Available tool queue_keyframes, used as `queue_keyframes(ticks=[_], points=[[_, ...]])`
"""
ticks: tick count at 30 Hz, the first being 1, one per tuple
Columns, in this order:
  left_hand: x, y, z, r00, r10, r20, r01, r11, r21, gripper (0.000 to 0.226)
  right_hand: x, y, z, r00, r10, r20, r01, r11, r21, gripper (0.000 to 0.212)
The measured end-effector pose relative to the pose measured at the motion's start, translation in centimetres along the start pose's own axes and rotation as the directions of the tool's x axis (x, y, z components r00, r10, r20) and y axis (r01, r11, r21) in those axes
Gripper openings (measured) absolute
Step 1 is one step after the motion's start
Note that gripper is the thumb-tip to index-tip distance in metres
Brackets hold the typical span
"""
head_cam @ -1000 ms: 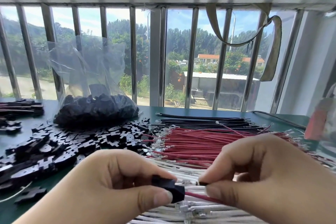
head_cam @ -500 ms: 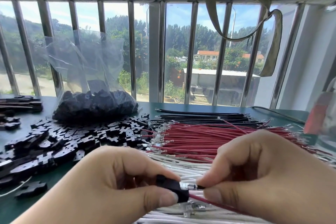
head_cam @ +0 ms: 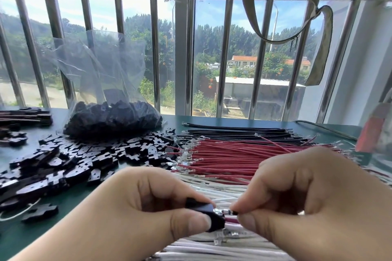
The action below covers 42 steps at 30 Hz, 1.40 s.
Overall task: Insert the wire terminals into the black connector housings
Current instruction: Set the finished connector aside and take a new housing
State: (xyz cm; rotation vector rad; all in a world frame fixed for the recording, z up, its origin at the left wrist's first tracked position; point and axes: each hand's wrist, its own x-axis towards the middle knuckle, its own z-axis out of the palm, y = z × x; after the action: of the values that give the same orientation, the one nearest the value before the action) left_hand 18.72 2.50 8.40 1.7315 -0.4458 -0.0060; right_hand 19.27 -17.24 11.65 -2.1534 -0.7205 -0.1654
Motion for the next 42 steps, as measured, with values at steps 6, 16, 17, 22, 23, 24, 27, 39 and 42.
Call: queue_keyframes(ticks=[6,16,17,22,23,24,27,39,42], points=[[0.1,0.1,0.1,0.999,0.012,0.038,-0.011,0.999,-0.041,0.038,-0.1,0.1,-0.1,1.000,-0.012,-0.028,0.014,0.998,0.063,0.025],[0.1,-0.2,0.3,0.998,0.011,0.068,-0.004,0.994,-0.113,0.048,-0.5,0.2,0.2,0.975,-0.219,-0.026,0.213,0.965,-0.150,0.009],[0.1,-0.2,0.4,0.998,0.016,0.064,-0.009,0.994,-0.106,0.047,-0.4,0.2,0.2,0.988,-0.152,0.023,0.153,0.987,-0.055,0.010],[0.1,0.0,0.5,0.994,0.034,-0.108,-0.031,0.999,0.026,0.034,1.0,1.0,-0.8,0.992,-0.049,0.119,0.042,0.997,0.062,0.017],[0.1,0.0,0.4,0.987,0.032,-0.157,-0.023,0.998,0.059,0.033,1.2,1.1,-0.9,0.991,-0.027,0.128,0.018,0.997,0.070,0.017],[0.1,0.1,0.3,0.982,0.032,-0.188,-0.016,0.996,0.089,0.033,1.3,1.3,-1.0,0.991,-0.019,0.129,0.011,0.998,0.064,0.018],[0.1,0.3,0.3,0.978,0.012,-0.208,0.016,0.991,0.132,0.023,1.3,1.7,-0.7,0.996,-0.041,0.084,0.038,0.999,0.035,0.009],[0.1,0.2,0.6,0.983,0.031,-0.179,-0.013,0.995,0.098,0.029,0.7,2.3,0.2,0.989,-0.148,0.027,0.148,0.989,-0.020,0.011],[0.2,-0.1,0.0,0.974,0.065,-0.216,-0.044,0.994,0.098,0.035,1.1,2.2,-0.3,0.993,-0.107,0.058,0.107,0.994,0.008,0.008]])
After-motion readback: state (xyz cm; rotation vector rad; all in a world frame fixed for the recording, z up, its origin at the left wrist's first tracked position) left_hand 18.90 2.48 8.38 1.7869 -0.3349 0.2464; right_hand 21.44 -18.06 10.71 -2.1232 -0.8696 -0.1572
